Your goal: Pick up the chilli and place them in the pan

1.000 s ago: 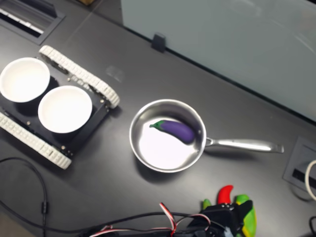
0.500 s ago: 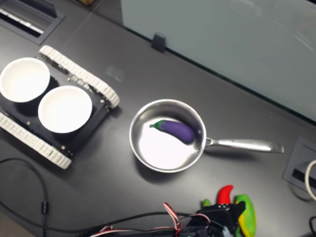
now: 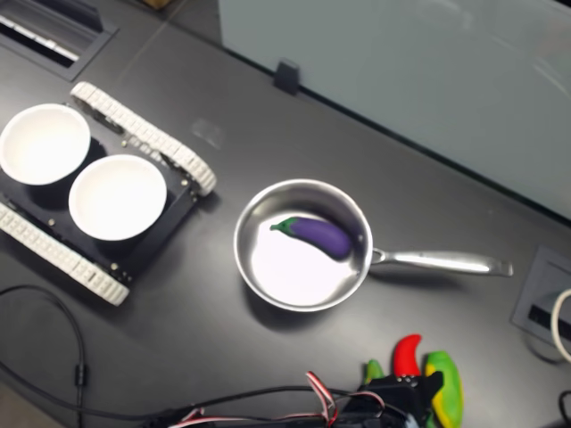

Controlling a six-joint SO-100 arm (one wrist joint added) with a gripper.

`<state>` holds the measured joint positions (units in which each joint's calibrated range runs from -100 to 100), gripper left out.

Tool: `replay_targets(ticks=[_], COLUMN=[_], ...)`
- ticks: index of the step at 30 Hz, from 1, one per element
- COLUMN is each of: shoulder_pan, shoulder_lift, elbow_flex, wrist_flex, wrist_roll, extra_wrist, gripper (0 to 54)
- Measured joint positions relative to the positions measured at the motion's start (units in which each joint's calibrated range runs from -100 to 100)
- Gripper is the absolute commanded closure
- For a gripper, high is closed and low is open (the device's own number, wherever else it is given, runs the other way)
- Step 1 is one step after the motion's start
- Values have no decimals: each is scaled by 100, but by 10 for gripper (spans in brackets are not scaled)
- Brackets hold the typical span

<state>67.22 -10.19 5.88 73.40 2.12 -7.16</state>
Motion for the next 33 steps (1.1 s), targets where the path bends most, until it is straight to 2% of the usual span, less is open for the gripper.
replay_targets(ticks=[9,17,33], shoulder_pan=[88,176,143], shoulder_lift=[328,362,564], elbow_flex=[0,262,543], wrist_flex=[-119,-510,-918], wrist_roll=[0,0,0], extra_wrist=[0,0,83], gripper=[266,266,266])
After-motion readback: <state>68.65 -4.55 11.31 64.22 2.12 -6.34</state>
